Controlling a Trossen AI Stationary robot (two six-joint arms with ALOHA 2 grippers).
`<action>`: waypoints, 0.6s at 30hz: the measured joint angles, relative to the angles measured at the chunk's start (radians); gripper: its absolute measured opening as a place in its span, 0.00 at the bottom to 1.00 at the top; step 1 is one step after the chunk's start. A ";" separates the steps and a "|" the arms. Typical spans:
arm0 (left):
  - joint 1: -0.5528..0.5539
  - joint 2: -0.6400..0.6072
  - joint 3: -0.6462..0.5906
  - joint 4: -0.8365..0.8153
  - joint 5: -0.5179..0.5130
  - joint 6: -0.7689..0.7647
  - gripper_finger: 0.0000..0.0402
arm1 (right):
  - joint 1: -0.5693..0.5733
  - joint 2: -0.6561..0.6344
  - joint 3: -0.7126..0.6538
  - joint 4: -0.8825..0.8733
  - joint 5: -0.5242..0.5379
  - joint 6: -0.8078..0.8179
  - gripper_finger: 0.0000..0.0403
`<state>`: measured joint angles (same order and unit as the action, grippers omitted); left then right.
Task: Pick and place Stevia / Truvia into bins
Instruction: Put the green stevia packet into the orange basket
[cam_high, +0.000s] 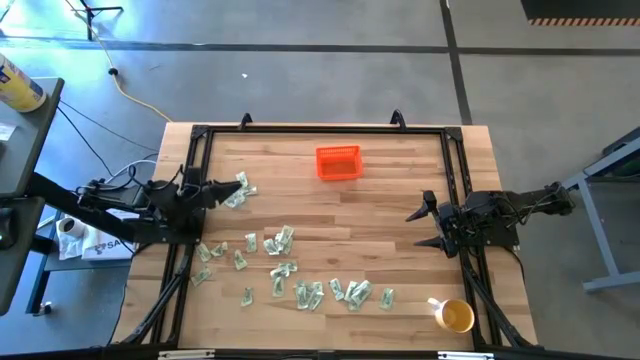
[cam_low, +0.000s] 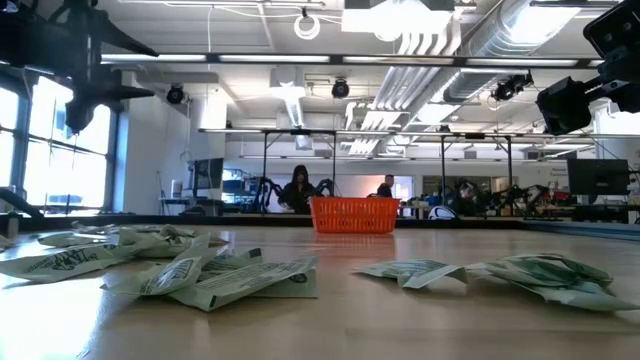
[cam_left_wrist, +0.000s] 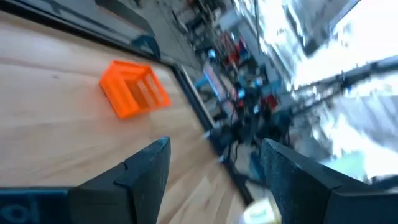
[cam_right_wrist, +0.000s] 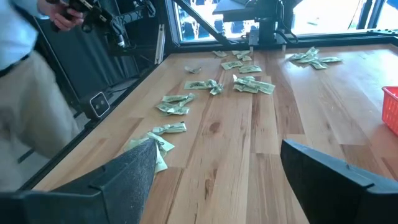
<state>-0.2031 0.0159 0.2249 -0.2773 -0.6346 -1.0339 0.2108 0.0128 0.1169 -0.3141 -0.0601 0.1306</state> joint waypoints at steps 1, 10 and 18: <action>0.000 0.000 0.000 -0.001 -0.014 -0.009 0.71 | 0.000 0.000 0.000 0.000 0.000 0.000 0.83; 0.000 0.005 0.000 -0.005 -0.195 -0.248 0.71 | -0.001 0.000 0.000 0.042 0.333 -0.026 0.82; 0.000 0.008 0.000 0.061 -0.123 -0.439 0.71 | -0.003 0.005 -0.002 0.158 0.792 0.484 0.82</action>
<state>-0.2028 0.0242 0.2249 -0.2162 -0.7577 -1.4732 0.2083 0.0180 0.1152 -0.1557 0.7315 0.6145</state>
